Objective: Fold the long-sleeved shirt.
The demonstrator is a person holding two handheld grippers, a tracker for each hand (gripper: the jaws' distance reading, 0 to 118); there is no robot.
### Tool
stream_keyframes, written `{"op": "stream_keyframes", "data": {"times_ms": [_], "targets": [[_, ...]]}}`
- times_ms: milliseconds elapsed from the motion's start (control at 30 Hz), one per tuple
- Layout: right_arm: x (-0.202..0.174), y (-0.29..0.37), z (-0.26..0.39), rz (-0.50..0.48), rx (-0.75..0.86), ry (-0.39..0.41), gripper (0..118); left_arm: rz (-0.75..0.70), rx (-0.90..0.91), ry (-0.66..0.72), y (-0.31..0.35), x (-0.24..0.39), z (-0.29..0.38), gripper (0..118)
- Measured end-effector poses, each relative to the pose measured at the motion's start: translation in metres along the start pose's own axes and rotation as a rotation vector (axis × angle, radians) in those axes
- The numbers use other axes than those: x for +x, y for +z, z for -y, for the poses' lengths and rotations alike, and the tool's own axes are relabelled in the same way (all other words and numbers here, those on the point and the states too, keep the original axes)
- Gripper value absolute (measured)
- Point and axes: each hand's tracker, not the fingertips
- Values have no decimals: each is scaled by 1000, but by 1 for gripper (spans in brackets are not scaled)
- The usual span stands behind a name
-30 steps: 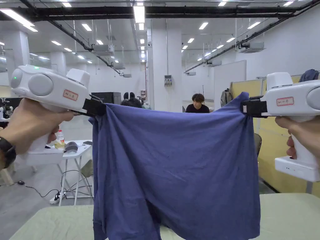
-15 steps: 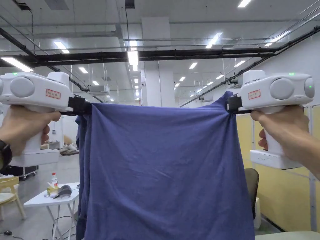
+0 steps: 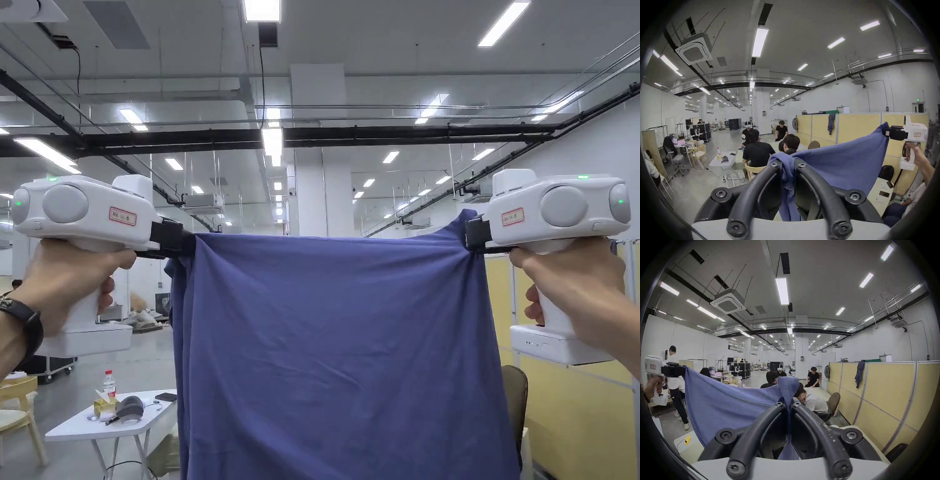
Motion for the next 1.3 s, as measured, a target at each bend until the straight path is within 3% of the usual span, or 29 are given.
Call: {"op": "stream_keyframes", "data": {"times_ms": [367,867,1100,1300], "targets": [[12,-65,7,26,-10,-1,4,2,-9,6,-65,-16,2,12],[24,-199,22,91,-26,79,4,-14,-15,-34,-199,-47,4,12],[23,-253,47,90,-41,112,4,-25,-17,-26,-251,-66,26,12],[21,-286,97,66,-89,91,4,-24,-59,-19,-279,-71,73,12]]}}
